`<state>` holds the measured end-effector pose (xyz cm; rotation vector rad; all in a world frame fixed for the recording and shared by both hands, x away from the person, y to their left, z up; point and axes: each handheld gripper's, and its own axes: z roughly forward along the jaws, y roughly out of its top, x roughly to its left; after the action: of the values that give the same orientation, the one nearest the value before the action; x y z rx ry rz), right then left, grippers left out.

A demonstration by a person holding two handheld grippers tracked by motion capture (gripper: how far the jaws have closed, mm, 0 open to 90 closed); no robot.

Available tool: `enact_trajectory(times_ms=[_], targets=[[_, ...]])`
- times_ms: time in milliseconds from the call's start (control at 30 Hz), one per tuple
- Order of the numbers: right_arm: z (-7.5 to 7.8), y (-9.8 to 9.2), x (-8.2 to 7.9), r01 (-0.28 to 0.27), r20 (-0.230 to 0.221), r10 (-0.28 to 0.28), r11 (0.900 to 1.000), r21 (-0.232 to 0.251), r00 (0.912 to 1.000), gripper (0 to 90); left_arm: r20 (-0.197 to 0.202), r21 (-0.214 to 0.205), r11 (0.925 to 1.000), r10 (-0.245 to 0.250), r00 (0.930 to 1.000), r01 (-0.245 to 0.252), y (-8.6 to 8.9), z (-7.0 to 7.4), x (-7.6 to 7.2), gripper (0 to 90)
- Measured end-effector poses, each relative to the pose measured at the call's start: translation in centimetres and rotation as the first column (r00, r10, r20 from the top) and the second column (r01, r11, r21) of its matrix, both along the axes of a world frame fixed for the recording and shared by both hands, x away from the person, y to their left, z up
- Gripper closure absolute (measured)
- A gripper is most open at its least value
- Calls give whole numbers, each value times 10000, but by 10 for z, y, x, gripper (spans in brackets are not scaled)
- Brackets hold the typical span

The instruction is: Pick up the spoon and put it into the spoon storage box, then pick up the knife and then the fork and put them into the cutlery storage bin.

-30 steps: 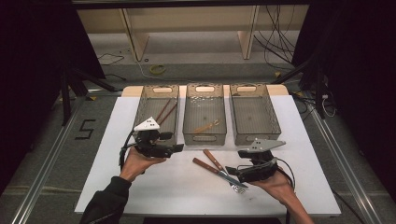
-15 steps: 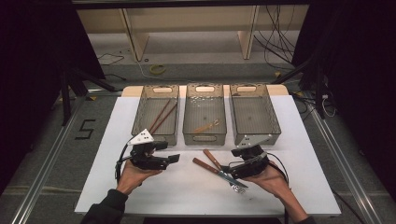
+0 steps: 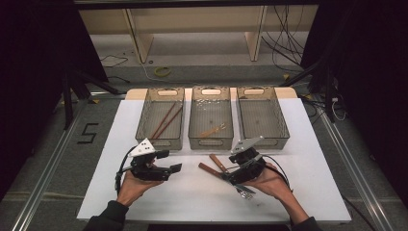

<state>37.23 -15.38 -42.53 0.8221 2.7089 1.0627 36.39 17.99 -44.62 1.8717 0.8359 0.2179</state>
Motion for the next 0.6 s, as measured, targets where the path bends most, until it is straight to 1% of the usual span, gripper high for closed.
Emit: enact_trajectory(times_ms=[67,233,267,300,400,433,500,533,600], targets=[[-2,3,2,-116,-17,116,9998,-150,9999,314,12,-45,10000,25,10000,-25,0,-1,-2,212],[-6,9,4,-274,-213,264,9986,-445,9994,332,183,-33,10000,57,9998,-56,3,-2,-6,210],[-7,10,4,-248,-308,233,9984,-499,9993,336,195,-36,10000,68,9998,-68,3,-2,-7,209],[-8,11,5,-319,-237,306,9981,-530,9992,338,219,-43,9999,96,9997,-95,3,-2,-7,209],[-10,14,6,-301,-350,280,9977,-605,9990,349,233,-103,9999,95,9997,-92,4,-2,-10,207],[-10,14,7,-380,-305,360,9971,-656,9989,353,258,-73,9999,102,9996,-100,4,-2,-10,207],[-11,15,8,-279,-309,260,9977,-621,9992,361,326,-11,9999,117,9994,-117,4,-2,-12,206],[-11,14,10,-399,-269,381,9969,-676,9989,365,312,-10,9999,147,9994,-147,4,-2,-12,206],[-12,15,10,-368,-298,349,9973,-637,9989,380,333,-52,9999,160,9993,-158,3,-2,-13,204]])
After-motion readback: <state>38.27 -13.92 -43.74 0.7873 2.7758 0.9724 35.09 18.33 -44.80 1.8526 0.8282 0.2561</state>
